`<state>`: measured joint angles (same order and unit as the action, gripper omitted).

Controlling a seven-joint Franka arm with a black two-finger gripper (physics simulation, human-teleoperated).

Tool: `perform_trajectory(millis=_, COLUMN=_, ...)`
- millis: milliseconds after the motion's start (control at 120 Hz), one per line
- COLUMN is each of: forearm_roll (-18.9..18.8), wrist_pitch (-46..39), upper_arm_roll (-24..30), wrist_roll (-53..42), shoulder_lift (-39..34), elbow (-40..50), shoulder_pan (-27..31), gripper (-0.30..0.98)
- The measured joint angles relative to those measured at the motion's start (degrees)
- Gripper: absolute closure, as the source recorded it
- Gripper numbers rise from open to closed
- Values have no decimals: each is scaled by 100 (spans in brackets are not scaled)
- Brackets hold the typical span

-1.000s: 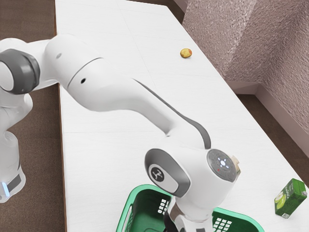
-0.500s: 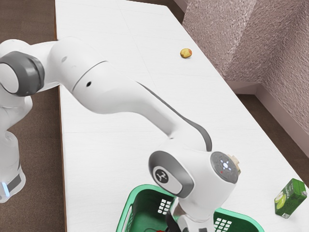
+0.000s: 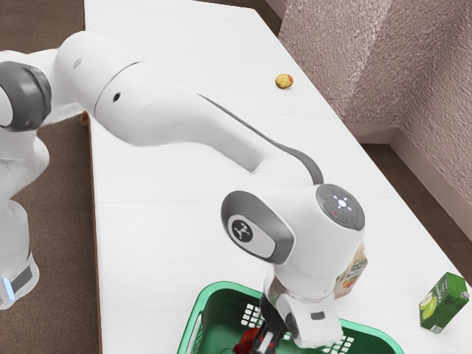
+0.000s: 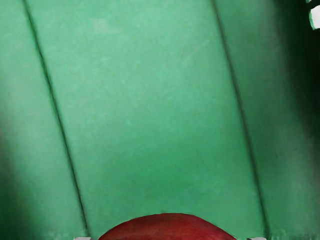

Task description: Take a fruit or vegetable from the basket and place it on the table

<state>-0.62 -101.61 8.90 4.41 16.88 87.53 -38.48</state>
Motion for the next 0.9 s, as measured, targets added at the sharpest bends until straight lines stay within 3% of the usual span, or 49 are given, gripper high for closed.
perform_trajectory(millis=158, forearm_roll=-115, wrist_pitch=268, upper_arm_roll=-339, wrist_roll=8, shoulder_lift=-364, elbow=-688, shoulder_pan=-17, gripper=36)
perform_trajectory(millis=300, forearm_roll=-143, wrist_pitch=666, upper_arm_roll=-1545, wrist_roll=11, shoulder_lift=-389, elbow=-1467, shoulder_pan=20, gripper=36)
perform_trajectory(millis=475, forearm_roll=-99, wrist_pitch=991, upper_arm_roll=-2644, wrist_roll=2, shoulder_lift=-473, elbow=-1597, shoulder_pan=117, gripper=36)
perform_trajectory(millis=733, forearm_roll=89, wrist_pitch=1222, upper_arm_roll=-2803, wrist_roll=-14, shoulder_lift=-482, elbow=-1601, shoulder_pan=1224, gripper=36)
perform_trajectory(millis=900, forearm_roll=162, wrist_pitch=1257, upper_arm_roll=-2804, wrist_roll=-22, shoulder_lift=-453, elbow=-1581, shoulder_pan=1383, gripper=35)
